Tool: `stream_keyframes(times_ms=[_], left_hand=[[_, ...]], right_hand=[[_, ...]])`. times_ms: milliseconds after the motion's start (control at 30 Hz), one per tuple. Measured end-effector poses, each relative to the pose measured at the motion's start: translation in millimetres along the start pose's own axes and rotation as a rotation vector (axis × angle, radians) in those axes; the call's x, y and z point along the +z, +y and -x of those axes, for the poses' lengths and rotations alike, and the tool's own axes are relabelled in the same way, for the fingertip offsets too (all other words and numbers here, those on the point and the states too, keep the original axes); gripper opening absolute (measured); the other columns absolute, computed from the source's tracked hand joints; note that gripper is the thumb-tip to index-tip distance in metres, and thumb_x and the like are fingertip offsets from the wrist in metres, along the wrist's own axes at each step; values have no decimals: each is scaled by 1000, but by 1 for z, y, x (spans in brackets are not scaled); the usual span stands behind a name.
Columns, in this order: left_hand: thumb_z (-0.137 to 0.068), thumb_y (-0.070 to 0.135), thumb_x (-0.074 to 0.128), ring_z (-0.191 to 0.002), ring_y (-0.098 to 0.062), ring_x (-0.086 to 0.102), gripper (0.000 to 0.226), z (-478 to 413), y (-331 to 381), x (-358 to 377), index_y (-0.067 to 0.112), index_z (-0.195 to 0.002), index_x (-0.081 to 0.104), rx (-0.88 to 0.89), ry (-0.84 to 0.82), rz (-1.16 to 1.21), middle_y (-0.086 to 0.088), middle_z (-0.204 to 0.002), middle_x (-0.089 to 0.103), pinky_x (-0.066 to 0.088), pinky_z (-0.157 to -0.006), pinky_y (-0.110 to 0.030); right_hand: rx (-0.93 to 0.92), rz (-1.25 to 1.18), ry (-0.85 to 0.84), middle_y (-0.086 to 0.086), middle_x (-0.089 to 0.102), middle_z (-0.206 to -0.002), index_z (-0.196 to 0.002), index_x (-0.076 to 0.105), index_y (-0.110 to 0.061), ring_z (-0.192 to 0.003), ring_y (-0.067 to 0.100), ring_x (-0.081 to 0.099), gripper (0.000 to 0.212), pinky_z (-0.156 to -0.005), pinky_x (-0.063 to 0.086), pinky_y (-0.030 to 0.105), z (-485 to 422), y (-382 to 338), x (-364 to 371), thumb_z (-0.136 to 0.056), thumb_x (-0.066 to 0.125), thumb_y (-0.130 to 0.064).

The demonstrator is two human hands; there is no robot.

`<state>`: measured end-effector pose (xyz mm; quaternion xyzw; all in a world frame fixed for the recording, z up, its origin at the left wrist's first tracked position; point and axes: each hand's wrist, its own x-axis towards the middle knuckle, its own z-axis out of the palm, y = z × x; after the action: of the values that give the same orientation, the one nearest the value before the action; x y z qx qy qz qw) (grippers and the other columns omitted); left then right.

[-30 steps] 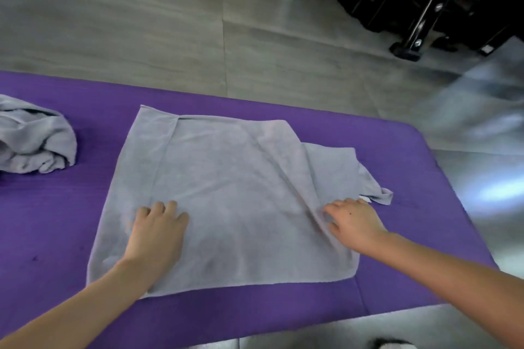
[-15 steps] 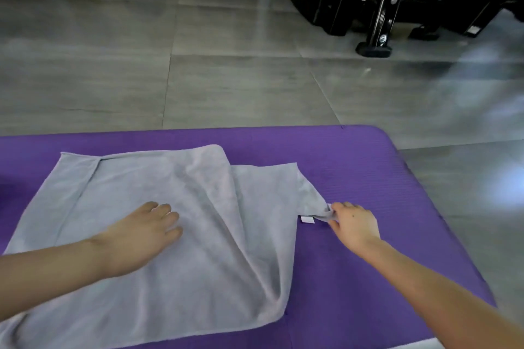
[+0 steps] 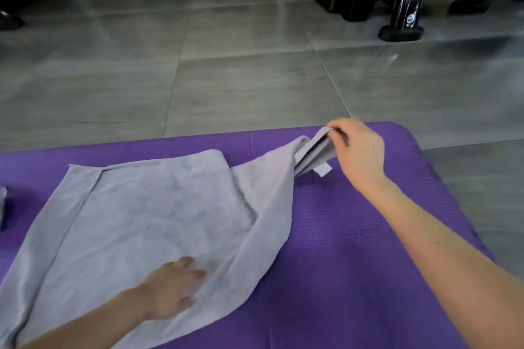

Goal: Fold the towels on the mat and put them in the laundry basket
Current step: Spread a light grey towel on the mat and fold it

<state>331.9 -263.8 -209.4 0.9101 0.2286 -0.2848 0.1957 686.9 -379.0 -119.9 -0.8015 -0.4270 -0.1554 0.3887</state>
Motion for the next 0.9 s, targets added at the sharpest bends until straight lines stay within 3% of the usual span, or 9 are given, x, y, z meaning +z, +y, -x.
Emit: stream_keyframes(times_ms=[100,167,233,300,367,467,633,767,900], left_hand=[[-63,53,20,-134,-17,35,79,-1,-21,10,38,-138,39,76,-22,-30,8,-152,23,32,-105,-21],[-62,52,19,-132,-16,37,77,-3,-29,14,43,-136,39,90,-30,-72,16,-150,19,36,-102,-25],[-60,55,21,-127,-15,40,76,-6,-33,19,45,-134,38,55,-38,-68,17,-146,21,40,-98,-27],[-62,58,27,-118,-14,47,69,-11,-28,18,43,-126,45,-1,-10,-39,14,-137,33,43,-94,-28],[-69,56,35,-109,-15,50,53,-17,-16,13,37,-114,54,-55,31,-5,11,-119,45,44,-90,-27],[-77,48,40,-105,-16,53,35,-31,0,5,31,-102,57,-161,168,89,6,-106,53,44,-86,-27],[-86,38,50,-115,-18,47,51,-52,20,-8,28,-134,39,-166,376,7,5,-126,48,41,-93,-27],[-87,30,53,-110,-19,51,38,-61,29,-8,29,-125,51,-113,448,-22,5,-118,53,38,-87,-28],[-84,19,60,-96,-22,58,19,-69,26,-3,22,-101,67,-87,476,209,2,-99,59,45,-79,-31]], right_hand=[[-127,-140,64,-6,63,-92,-93,67,-8,-81,8,55,12,-73,39,13,3,7,-33,-89,55,-10],[-305,75,-63,-2,66,-94,-89,67,-11,-80,18,61,14,-70,49,27,28,39,-51,-88,54,-15],[-421,464,-339,1,67,-94,-84,69,-19,-71,29,65,9,-59,53,37,55,84,-70,-79,64,-13],[-241,849,-816,-4,65,-112,-102,68,-31,-92,26,65,28,-77,52,35,77,108,-90,-83,60,-11],[-49,944,-984,-11,60,-123,-119,59,-37,-111,16,57,33,-89,45,27,94,116,-98,-94,44,-20],[120,813,-861,-9,63,-119,-120,58,-33,-111,16,57,28,-85,45,27,107,101,-87,-95,45,-33],[316,639,-711,-3,67,-103,-110,61,-20,-95,20,62,27,-67,41,28,122,70,-43,-93,48,-37],[411,682,-661,2,61,-116,-124,51,-18,-104,24,56,39,-78,43,33,120,66,-20,-93,49,-41],[373,658,-689,1,58,-116,-122,57,-25,-106,24,51,35,-87,41,35,122,92,-5,-90,55,-38]])
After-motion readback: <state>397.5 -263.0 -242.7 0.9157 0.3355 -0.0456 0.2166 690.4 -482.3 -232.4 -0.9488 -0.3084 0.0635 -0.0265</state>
